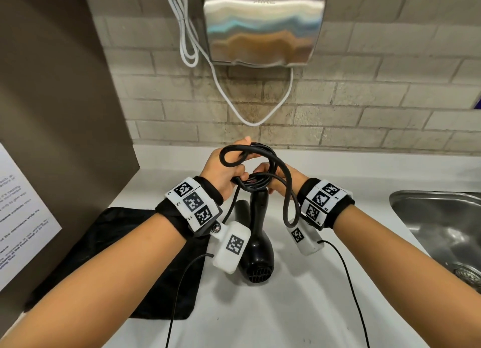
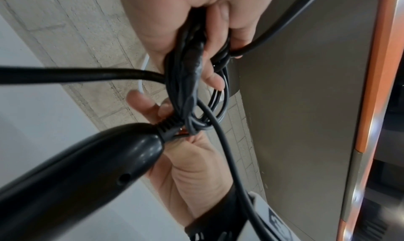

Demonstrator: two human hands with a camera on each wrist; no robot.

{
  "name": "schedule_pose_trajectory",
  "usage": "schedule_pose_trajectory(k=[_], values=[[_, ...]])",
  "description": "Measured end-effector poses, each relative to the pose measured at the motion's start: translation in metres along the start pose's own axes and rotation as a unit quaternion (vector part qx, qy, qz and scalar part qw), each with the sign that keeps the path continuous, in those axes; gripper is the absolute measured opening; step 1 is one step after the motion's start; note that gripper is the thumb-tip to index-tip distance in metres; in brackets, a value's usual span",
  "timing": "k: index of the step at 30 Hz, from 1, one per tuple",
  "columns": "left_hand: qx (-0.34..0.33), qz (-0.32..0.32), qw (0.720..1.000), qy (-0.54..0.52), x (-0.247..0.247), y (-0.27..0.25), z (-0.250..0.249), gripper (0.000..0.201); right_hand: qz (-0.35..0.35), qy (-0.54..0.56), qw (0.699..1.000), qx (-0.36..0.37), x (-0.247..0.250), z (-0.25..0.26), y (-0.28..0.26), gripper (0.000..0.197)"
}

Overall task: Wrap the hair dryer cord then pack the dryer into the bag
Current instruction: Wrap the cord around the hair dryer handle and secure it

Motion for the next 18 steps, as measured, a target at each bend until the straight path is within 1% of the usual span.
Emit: schedule_pose_trajectory(k=[2,4,7,9,11,14,15,16,17,18], values=[[-0.001,0.0,1.0,0.001,0.002,0.001,0.0,0.022,0.011,-0.003,1.0,-0.002,0.0,0.001,-0.002,0.032],[0.001,-0.006,1.0,0.0,0.004,0.002,0.0,0.022,0.005,0.012,1.0,-0.001,0.001,0.001,-0.003,0.036],[0.0,-0.004,1.0,0.005,0.003,0.001,-0.001,0.022,-0.001,0.023,1.0,0.007,0.003,0.003,-0.006,0.037],[-0.002,0.0,1.0,0.007,0.002,0.001,0.0,0.023,0.006,0.046,0.999,0.005,0.003,0.003,-0.006,0.04],[0.004,0.005,1.0,0.004,0.001,0.003,0.002,0.023,0.018,0.094,0.995,0.006,0.001,0.003,-0.006,0.044],[0.021,0.021,1.0,-0.008,-0.003,0.001,0.002,0.022,0.059,0.191,0.98,-0.013,-0.006,0.004,-0.002,0.028],[0.024,0.028,0.999,-0.009,-0.005,-0.001,0.001,0.022,0.054,0.208,0.976,-0.032,-0.006,0.0,0.003,0.025],[0.027,0.035,0.999,-0.012,-0.006,-0.003,-0.001,0.022,0.041,0.222,0.973,-0.054,-0.006,-0.003,0.007,0.025],[0.029,0.042,0.999,-0.017,-0.008,-0.005,-0.003,0.022,0.049,0.226,0.971,-0.058,-0.006,-0.005,0.01,0.029],[0.032,0.05,0.998,-0.023,-0.009,-0.007,-0.004,0.022,0.078,0.229,0.969,-0.046,-0.008,-0.006,0.012,0.028]])
Point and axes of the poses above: each hand's wrist, its own y-axis towards the middle knuckle, its own x-axis out of the back of the hand, z = x × y, the point moved 6 cm from there along y, towards the middle knuckle, and after that the axes turned 1 degree about -z, right-handed, at the moved point
